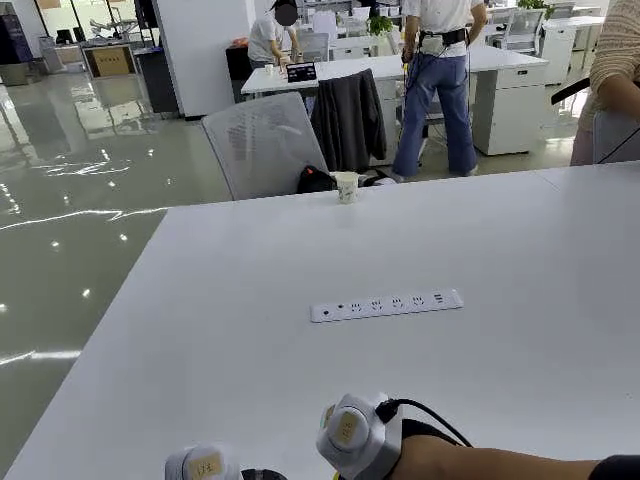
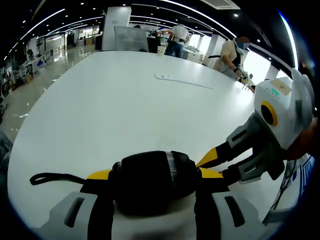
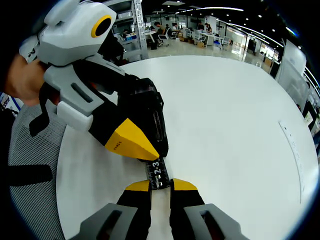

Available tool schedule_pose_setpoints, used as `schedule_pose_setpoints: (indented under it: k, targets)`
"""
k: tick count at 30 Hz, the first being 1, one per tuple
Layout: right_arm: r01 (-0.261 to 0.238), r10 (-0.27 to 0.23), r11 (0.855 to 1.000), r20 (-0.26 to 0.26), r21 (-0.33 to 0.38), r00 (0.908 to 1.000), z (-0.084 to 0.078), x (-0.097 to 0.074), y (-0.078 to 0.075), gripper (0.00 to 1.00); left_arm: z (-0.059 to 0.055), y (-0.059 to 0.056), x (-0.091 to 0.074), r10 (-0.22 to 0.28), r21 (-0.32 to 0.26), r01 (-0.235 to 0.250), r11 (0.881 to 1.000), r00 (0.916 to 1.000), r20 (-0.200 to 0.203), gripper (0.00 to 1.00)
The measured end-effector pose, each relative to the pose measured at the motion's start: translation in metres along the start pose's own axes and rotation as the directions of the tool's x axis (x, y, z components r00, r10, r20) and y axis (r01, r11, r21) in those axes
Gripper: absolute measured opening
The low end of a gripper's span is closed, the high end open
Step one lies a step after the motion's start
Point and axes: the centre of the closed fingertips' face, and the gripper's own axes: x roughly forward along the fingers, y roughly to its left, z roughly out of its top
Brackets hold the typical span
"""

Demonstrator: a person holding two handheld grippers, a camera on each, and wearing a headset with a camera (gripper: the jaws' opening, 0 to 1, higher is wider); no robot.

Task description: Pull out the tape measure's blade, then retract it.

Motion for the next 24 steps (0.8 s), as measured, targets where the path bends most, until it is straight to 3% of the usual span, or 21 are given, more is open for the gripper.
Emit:
schedule_pose_setpoints:
  k: [24]
  targets:
    - [-0.004, 0.004, 1.0, 0.023, 0.007, 0.9997, 0.013, 0.01, 0.003, 0.11, 0.0, 0.001, 0.0, -0.005, -0.001, 0.005, 1.0, 1.0, 0.0, 0.6]
